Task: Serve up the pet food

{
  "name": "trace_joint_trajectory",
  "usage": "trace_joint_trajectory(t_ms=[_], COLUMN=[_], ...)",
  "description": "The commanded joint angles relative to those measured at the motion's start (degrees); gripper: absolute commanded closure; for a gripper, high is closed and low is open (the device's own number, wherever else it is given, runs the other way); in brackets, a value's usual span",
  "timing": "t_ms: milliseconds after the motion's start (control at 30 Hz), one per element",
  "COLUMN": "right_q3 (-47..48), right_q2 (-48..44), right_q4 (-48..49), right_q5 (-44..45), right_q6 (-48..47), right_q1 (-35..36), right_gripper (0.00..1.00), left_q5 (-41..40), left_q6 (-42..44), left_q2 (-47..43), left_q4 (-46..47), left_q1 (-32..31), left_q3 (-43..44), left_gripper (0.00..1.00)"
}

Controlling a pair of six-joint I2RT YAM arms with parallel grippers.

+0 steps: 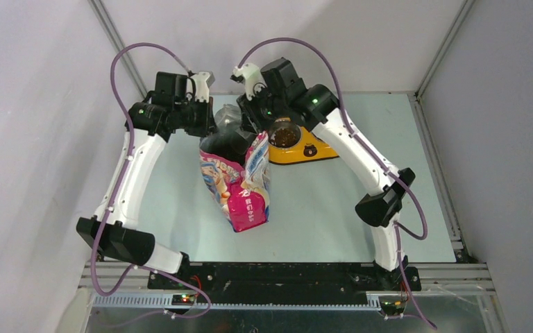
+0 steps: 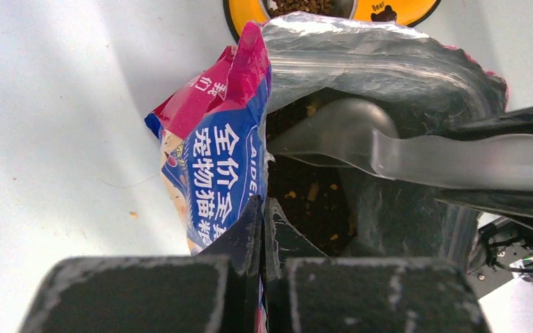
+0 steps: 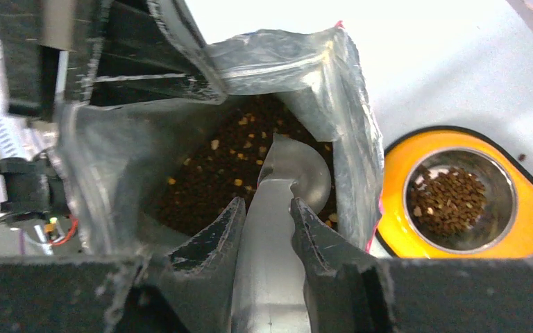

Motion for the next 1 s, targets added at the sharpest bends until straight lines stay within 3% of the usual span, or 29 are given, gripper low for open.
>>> trace_joint_trajectory(t_ms=[0, 367, 633, 967], right_q3=[2.7, -1.4, -11.4, -14.6], right_q2=[2.5, 6.5, 5.5, 5.5], right_q4=[-0.3, -0.8, -1.4, -3.0], right_q5=[8.1, 9.0, 7.5, -1.7], right_q6=[-2.9, -7.6, -8.6, -5.8], right_q1=[1.5, 3.3, 4.7, 4.3], right_gripper=[1.0, 1.0, 1.0, 1.0], left_q5=[4.9, 4.5, 3.8, 2.8], left_q6=[-2.8, -2.6, -2.2, -1.4], left_q2=[-0.4, -0.9, -0.7, -0.5], left_q4=[3.5, 4.0, 3.7, 3.5], left_q1=[0.0, 0.1, 0.0, 0.0], left_q3=[3.2, 2.3, 2.7, 3.4], left_gripper=[1.0, 1.0, 1.0, 1.0])
